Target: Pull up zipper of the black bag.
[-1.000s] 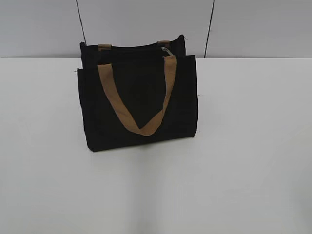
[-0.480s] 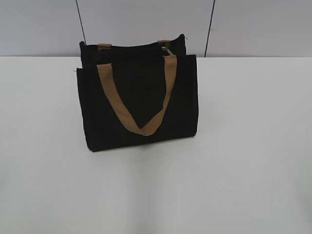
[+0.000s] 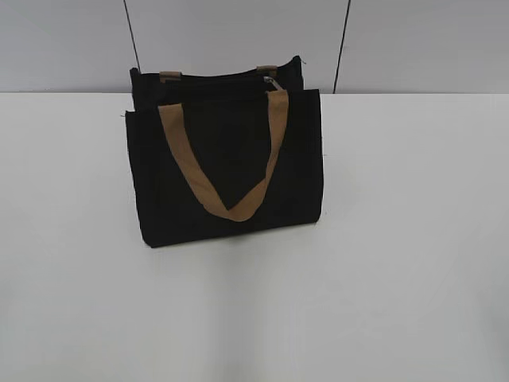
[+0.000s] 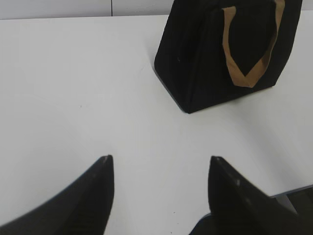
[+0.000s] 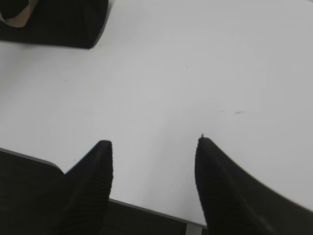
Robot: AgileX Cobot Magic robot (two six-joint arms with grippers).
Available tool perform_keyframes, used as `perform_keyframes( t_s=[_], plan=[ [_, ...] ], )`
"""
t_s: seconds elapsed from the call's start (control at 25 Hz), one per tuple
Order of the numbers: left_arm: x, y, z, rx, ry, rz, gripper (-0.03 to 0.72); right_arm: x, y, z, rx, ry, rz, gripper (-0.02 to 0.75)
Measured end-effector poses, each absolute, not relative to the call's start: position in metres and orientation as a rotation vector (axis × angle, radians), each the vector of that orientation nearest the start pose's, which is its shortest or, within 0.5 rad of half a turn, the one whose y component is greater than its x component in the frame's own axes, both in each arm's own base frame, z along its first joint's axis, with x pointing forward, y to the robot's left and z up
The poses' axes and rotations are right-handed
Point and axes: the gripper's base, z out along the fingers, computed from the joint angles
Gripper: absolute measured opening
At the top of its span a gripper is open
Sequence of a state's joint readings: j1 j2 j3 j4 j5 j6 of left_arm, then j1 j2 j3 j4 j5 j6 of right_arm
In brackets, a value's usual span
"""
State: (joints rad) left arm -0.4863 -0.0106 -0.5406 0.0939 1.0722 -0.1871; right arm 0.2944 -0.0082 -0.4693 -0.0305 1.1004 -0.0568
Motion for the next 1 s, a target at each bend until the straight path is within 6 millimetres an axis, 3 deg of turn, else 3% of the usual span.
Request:
perform_keyframes(
  t_s=[0.2, 0.64, 1.0],
  plan=[
    [-0.0077, 0.0120, 0.2878, 0.251, 1.996, -0.294, 0.458, -0.0037, -0.0035, 0.2656, -0.333, 2.081, 0.086, 0.414],
    [-0.0107, 0.0094, 0.2878, -0.026, 2.002, -0.118, 0.458, -0.0043, -0.0027, 0.2656, -0.101, 2.104, -0.047, 0.414],
    [-0.0116, 0.0083, 0.2878, -0.120, 1.997, -0.058, 0.454, -0.0044, -0.0026, 0.2655, -0.076, 2.105, -0.061, 0.414]
  ],
)
